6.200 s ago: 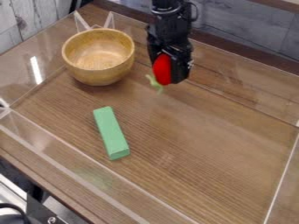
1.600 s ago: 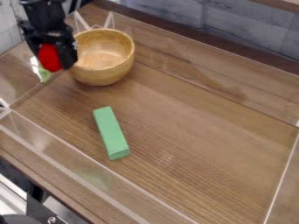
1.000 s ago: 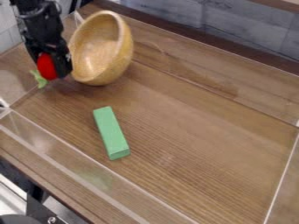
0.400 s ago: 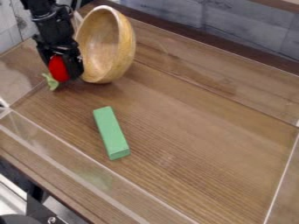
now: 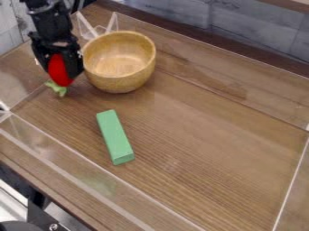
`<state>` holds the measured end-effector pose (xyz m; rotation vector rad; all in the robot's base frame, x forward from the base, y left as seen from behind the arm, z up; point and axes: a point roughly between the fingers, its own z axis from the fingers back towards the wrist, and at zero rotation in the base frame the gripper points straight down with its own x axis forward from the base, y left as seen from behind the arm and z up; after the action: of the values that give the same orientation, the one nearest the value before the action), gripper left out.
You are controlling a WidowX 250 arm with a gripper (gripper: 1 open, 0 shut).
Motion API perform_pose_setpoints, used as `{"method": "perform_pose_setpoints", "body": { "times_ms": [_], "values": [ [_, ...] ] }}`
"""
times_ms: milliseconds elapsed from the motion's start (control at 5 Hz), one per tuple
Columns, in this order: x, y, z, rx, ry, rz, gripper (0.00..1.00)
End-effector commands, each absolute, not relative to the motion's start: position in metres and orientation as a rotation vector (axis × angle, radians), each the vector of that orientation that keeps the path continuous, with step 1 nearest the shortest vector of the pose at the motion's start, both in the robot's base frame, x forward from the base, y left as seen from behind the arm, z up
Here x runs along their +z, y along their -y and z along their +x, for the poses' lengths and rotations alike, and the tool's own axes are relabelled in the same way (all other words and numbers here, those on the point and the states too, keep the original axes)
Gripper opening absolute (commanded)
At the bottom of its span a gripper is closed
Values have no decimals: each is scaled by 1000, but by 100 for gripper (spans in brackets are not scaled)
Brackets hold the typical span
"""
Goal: Move the red fruit to the left
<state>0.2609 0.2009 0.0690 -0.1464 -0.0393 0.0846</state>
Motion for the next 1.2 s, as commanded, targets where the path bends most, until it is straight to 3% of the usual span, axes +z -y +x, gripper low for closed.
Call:
{"method": "perform_pose_setpoints", "body": {
  "times_ms": [0,400,800,1000],
  "values": [
    [97,-214,263,135,106,-98,0],
    [82,-219,271,203,104,-92,0],
    [94,-216,274,223,100,-89,0],
    [100,-217,280,245,101,-87,100]
  ]
}}
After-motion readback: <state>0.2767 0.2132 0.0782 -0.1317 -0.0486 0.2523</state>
